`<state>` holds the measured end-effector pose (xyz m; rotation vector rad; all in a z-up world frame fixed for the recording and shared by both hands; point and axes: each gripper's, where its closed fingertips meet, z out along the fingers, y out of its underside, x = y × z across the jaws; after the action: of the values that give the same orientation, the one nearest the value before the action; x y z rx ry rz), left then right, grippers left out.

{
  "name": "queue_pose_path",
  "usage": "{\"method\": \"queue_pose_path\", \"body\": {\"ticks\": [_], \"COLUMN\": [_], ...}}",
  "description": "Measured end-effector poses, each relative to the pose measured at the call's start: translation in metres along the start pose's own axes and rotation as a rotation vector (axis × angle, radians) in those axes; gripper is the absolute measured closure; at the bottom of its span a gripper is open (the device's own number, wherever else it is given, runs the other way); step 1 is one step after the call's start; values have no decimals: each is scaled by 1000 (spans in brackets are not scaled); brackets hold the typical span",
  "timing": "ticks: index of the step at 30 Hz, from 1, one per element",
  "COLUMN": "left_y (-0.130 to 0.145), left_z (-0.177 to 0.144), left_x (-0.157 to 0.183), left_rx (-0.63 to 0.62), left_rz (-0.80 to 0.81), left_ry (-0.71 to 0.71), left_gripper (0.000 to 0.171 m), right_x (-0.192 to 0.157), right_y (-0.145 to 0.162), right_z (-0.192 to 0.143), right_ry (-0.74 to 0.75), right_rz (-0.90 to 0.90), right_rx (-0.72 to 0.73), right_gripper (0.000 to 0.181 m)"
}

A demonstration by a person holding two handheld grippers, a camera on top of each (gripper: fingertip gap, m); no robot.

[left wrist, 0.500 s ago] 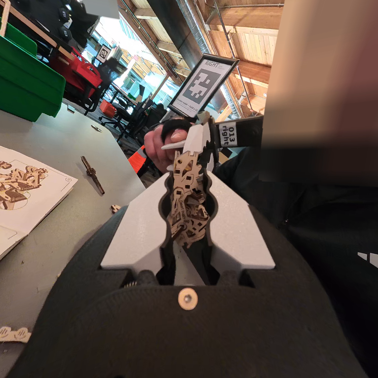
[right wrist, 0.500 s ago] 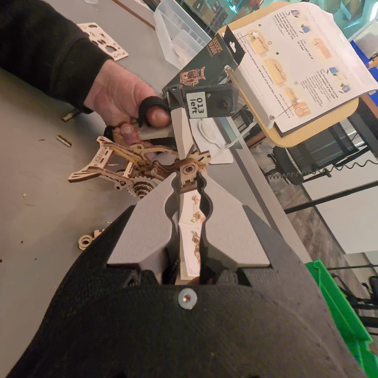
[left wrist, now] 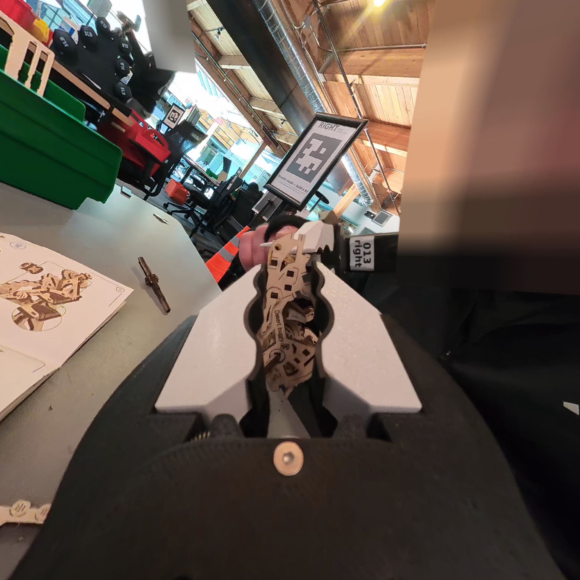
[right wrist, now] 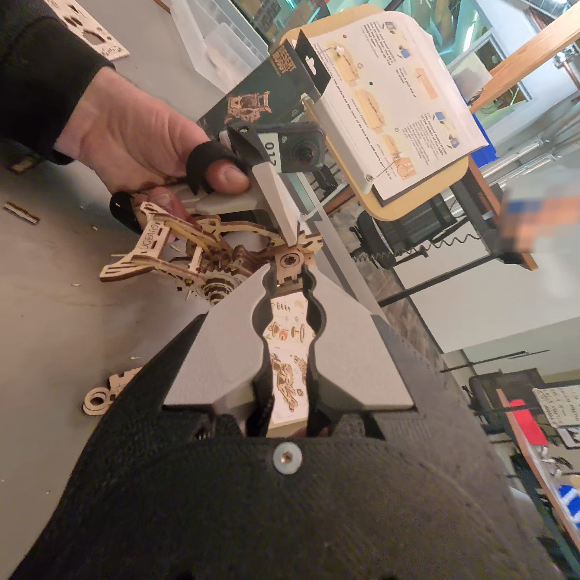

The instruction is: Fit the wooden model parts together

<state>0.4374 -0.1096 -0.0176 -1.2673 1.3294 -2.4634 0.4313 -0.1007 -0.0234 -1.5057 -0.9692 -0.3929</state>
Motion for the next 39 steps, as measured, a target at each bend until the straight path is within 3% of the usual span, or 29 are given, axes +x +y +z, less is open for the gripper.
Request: {"method": "queue_pose_path", "body": {"ticks": [8,14,21,26,33,39], "left_y": [-6,-4,-9,-7,-8,-11], "left_z": [0,4,-5,-3,-1,0], "left_x": [2,5,2,4,4,11], "left_rx": [54,36,45,31,16,25], "left_rz": [16,34,110,134,284,388], "left_ry": [6,16,-17,-11,-86,-96], "left_gripper": [148,148,148,148,147,147], "right_x": [2,4,7,4,6,7], "right_y": [-4,-5,-11,-6,-2,-11], "right_z": [-2,-6,-9,-4,-4,-7], "right_ry": [119,-12,-60,-57,-105,-273], "right_rz": [22,133,231,134,362,700], "right_rx": [-37,45,108,44,52,181], "right_gripper": [168,168,172,162,173,180]}}
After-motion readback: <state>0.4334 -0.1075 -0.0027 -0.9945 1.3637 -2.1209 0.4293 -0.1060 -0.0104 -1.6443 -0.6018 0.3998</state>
